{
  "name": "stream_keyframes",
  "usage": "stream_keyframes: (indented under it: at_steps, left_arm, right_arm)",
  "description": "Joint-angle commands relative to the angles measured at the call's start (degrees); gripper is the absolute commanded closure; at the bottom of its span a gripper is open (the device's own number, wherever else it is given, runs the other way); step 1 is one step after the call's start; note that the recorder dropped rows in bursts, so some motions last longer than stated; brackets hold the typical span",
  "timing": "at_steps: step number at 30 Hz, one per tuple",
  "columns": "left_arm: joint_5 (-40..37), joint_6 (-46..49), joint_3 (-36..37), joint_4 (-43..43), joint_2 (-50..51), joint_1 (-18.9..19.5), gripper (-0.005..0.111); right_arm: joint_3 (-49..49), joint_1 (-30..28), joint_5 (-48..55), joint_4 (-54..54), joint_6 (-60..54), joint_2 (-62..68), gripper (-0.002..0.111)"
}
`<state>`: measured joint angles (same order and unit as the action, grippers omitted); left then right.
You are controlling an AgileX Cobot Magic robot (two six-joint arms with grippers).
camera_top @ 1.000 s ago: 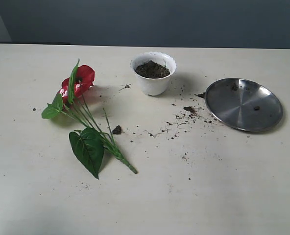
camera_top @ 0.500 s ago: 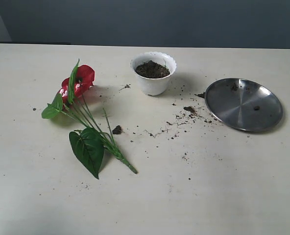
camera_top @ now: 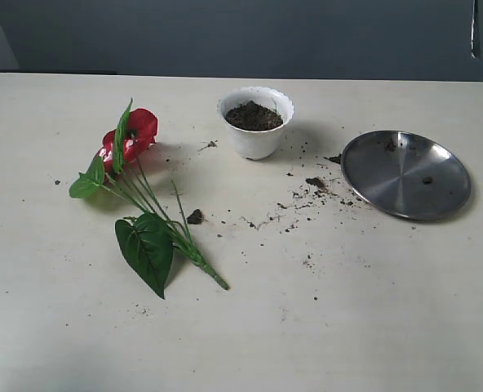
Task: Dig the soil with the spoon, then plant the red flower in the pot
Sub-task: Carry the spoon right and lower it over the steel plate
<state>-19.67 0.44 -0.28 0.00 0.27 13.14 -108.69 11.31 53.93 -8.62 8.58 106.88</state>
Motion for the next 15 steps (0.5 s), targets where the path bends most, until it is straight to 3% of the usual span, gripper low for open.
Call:
stream_keyframes:
  at_steps: [1,6,15]
  left_arm:
    - [0.6,0.0,0.3,0.0,-0.3,-0.2,0.106]
    - [0.6,0.0,0.3,0.0,-0.3,-0.2,0.106]
    - [0.6,0.0,0.3,0.0,-0.3,-0.2,0.106]
  right_arm:
    - [-4.3,-2.6,11.0,2.3,-2.7,4.9,0.109]
    - [-4.3,-2.6,13.3,8.2,-5.8,10.4,0.109]
    - [-4.1,-2.5,15.8,8.6,-6.7,18.0,0.109]
